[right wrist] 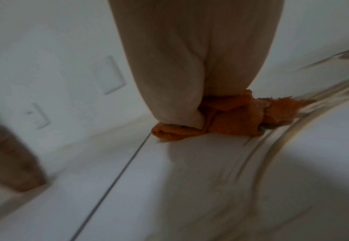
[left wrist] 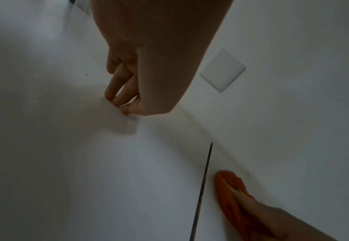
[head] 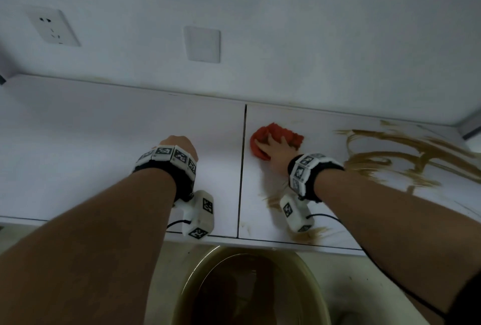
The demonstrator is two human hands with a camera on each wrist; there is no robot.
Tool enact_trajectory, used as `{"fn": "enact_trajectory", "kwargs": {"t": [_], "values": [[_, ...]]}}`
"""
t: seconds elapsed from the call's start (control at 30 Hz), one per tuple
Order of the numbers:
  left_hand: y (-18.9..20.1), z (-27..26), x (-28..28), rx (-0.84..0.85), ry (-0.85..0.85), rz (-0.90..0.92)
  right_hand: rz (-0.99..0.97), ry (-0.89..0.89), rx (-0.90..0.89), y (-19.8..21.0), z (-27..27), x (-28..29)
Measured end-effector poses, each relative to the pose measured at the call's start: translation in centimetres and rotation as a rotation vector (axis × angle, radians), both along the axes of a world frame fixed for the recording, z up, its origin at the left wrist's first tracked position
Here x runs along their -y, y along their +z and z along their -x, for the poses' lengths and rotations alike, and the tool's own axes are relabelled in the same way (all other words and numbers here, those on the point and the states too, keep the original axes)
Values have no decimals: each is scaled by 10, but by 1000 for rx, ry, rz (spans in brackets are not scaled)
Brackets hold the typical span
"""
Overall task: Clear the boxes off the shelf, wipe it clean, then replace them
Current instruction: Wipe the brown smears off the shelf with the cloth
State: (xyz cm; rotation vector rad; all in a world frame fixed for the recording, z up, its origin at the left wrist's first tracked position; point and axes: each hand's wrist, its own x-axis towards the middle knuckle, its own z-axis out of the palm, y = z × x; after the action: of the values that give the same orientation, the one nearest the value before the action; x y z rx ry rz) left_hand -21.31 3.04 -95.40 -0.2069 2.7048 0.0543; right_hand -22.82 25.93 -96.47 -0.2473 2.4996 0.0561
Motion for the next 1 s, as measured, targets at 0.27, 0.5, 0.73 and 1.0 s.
{"fn": "enact_trajectory", "kwargs": {"t": [0.27,0.5,0.73,1.0], "values": [[-1,5,-10,30,-19,-59,9,100,42,1,21,33],[-5,13,-22,12,-85,-33,-6,-41,-14,2,47,1],[-10,8,-16,48,-99,-50,22,-218,-111,2,41,-41],[2,-19,-5,-11,-88,-35,85,-6,-38,-4,-11,7]]}}
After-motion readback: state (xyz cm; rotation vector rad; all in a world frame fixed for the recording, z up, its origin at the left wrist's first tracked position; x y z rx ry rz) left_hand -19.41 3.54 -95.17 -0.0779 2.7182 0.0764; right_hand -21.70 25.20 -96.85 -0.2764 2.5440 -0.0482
